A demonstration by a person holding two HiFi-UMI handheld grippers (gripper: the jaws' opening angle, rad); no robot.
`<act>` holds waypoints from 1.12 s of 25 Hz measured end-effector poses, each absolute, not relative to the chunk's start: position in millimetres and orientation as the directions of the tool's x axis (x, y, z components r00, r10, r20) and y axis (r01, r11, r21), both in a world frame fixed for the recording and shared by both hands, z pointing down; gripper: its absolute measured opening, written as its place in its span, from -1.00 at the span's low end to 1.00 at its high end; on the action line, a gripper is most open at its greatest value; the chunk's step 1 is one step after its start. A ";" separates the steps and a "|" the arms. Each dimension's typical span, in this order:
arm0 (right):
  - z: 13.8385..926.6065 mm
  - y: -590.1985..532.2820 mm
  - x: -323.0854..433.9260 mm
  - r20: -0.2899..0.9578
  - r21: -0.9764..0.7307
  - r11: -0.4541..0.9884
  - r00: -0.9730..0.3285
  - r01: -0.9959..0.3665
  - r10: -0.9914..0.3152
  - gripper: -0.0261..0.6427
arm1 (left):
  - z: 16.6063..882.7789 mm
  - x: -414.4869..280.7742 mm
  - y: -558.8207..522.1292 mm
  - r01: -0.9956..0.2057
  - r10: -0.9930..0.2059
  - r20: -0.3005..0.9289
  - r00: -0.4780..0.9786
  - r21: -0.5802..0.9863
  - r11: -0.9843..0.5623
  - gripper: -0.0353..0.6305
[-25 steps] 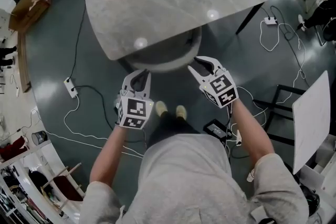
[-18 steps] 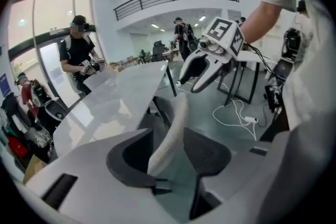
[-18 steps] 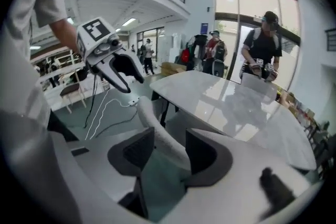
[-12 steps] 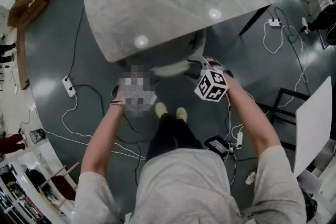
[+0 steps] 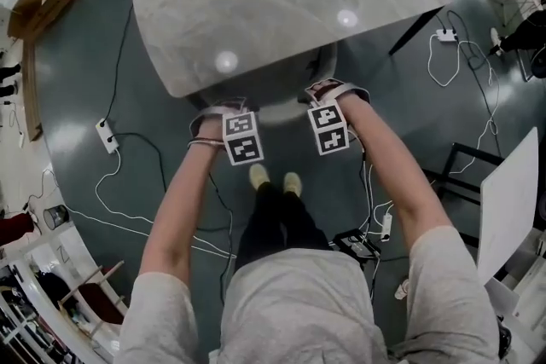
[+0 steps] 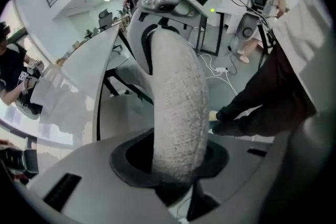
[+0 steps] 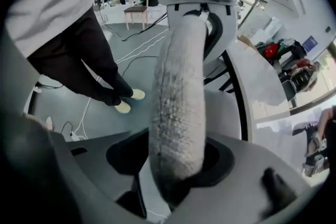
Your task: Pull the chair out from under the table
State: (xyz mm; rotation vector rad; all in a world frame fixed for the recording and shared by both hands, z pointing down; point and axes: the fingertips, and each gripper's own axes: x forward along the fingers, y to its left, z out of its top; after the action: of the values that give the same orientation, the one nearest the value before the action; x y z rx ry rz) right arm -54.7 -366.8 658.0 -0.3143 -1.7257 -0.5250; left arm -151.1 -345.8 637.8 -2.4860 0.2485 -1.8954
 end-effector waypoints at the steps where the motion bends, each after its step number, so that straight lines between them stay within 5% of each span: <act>1: 662.4 -367.9 -56.1 0.970 0.184 0.850 -0.230 0.493 -0.077 -0.27 | 640.8 -149.9 -343.7 -0.090 -0.114 0.960 0.257 -0.094 -0.992 -0.47; 3: 665.3 -370.9 -62.1 0.958 0.207 0.842 -0.278 0.498 -0.071 -0.52 | 642.6 -146.7 -342.2 -0.065 -0.093 0.953 0.287 -0.078 -0.995 -0.50; 28: 665.8 -337.9 -49.6 0.962 0.168 0.873 -0.271 0.457 -0.043 -0.61 | 645.4 -130.1 -317.2 -0.036 -0.123 0.936 0.330 -0.117 -0.992 -0.65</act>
State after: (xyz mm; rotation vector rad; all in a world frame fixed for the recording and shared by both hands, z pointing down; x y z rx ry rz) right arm -49.6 -337.9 665.8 -0.3143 -1.7895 -0.4948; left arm -130.1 -317.2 645.4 -2.4995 0.1498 -1.7704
